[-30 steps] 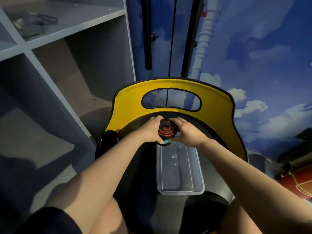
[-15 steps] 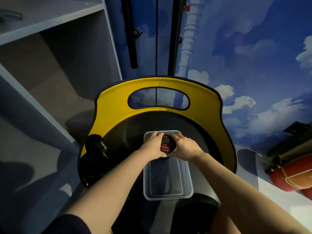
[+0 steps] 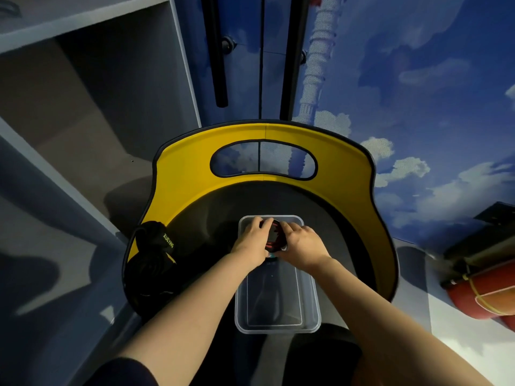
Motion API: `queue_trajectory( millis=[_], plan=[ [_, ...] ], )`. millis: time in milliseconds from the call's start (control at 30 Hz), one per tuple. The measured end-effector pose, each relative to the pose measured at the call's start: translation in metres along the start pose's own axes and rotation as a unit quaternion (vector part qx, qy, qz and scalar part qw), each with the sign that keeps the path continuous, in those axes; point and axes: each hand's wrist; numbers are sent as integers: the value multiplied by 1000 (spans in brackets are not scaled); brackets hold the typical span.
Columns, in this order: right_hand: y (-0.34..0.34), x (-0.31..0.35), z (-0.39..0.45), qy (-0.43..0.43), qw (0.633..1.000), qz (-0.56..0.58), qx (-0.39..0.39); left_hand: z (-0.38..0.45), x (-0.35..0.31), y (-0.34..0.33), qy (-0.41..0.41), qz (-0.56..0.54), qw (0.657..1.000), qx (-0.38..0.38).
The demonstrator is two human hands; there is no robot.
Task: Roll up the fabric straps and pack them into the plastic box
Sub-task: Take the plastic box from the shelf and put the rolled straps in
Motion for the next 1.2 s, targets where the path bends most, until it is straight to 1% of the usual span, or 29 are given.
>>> queue_trajectory(
  millis=[200, 333, 433, 567, 667, 800, 900, 967, 1100, 1200],
  plan=[
    [9, 3, -9, -1, 1000, 28, 13, -11, 11, 11, -29, 53, 998, -28],
    [21, 8, -19, 21, 1000, 15, -4, -29, 26, 25, -44, 74, 996, -35],
    [31, 21, -23, 43, 999, 19, -21, -46, 45, 34, -37, 80, 995, -39],
    [41, 54, -24, 78, 996, 33, -17, -74, 78, 51, -11, 88, 995, -37],
    [41, 85, -23, 108, 993, 46, 0, -96, 110, 65, 22, 86, 996, -31],
    [29, 127, -18, 135, 988, 62, 43, -120, 157, 76, 81, 36, 995, -41],
    [16, 155, -14, 138, 983, 83, 89, -133, 185, 79, 122, 0, 991, -54],
    [6, 171, -10, 132, 980, 100, 115, -139, 198, 77, 136, -6, 990, -46],
    [-13, 198, 0, 115, 974, 124, 148, -142, 206, 71, 130, 21, 991, 7],
    [-24, 214, 11, 101, 971, 158, 151, -137, 210, 67, 129, 95, 987, 26]
  ],
)
Point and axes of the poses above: each hand's wrist, its own z-axis towards the middle knuckle, its own y-axis out of the back of the hand, x = y × z, and after that the axes turned 3 degrees about y, right-handed
